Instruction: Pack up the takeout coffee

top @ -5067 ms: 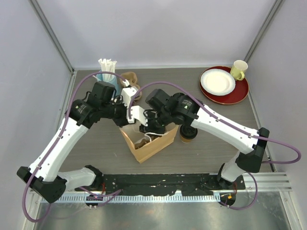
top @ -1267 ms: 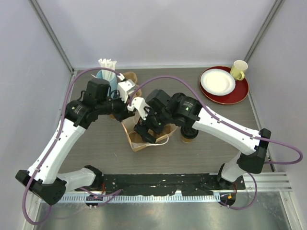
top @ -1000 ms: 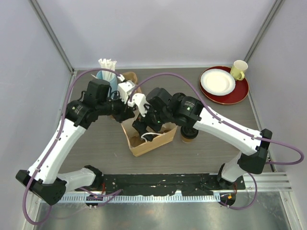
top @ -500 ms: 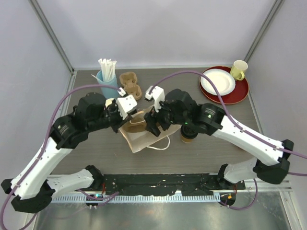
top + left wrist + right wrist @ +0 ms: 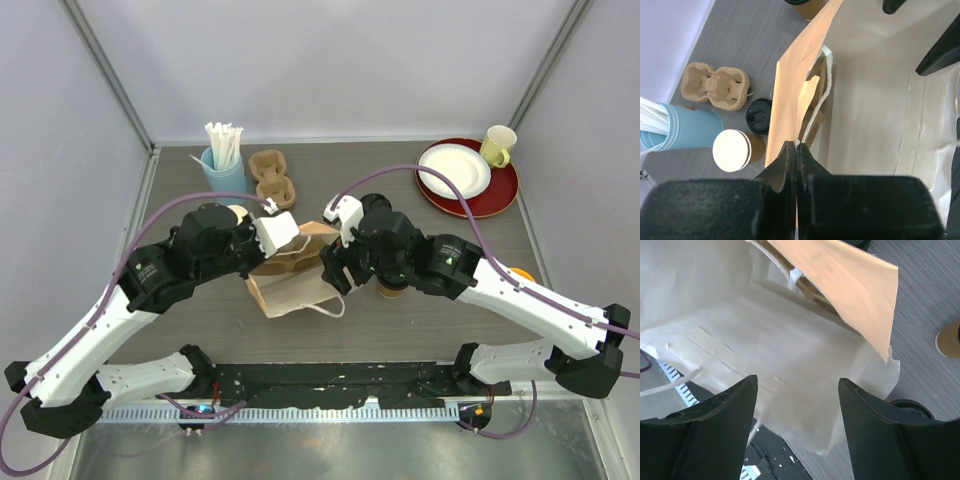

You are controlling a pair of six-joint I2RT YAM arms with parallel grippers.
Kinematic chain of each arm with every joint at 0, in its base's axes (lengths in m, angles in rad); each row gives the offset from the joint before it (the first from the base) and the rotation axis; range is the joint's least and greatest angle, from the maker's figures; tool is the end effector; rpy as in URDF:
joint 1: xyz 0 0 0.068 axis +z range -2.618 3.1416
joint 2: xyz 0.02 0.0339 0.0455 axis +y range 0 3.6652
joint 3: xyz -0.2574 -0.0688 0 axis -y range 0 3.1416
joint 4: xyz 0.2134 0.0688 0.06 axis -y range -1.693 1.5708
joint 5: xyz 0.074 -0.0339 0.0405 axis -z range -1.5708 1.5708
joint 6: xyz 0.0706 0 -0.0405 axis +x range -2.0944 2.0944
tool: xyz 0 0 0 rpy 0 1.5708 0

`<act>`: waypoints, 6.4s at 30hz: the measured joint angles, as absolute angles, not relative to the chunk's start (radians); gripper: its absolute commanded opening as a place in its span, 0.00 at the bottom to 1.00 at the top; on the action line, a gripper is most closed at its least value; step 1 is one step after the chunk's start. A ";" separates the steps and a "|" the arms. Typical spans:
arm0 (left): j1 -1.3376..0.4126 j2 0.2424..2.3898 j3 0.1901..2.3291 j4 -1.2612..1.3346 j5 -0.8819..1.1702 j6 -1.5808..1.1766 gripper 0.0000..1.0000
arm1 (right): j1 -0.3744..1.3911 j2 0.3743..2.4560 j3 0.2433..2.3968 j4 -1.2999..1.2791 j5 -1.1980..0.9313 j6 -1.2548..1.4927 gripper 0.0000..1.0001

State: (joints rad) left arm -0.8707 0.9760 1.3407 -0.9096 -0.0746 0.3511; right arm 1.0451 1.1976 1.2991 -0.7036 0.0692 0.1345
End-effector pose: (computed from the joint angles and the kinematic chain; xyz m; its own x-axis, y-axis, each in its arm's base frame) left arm 0.1182 -0.1321 0.3840 -0.0654 0.6100 -0.7897 0.7924 0.5127 0.3304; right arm 0.1304 0.2150 0.3527 -0.3935 -0.4117 -0.8220 -0.7887 0.6106 0.0717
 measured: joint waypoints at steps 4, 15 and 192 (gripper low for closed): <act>-0.872 0.969 1.324 -0.909 -0.053 0.347 0.00 | 1.045 1.210 1.328 -0.708 0.064 0.126 0.69; -0.772 0.959 1.304 -0.909 0.113 0.203 0.00 | 1.084 1.385 1.499 -0.725 -0.007 -0.104 0.68; -0.191 1.098 1.782 -0.793 0.614 -0.433 0.83 | 0.755 1.428 1.753 -0.218 -0.535 0.773 0.01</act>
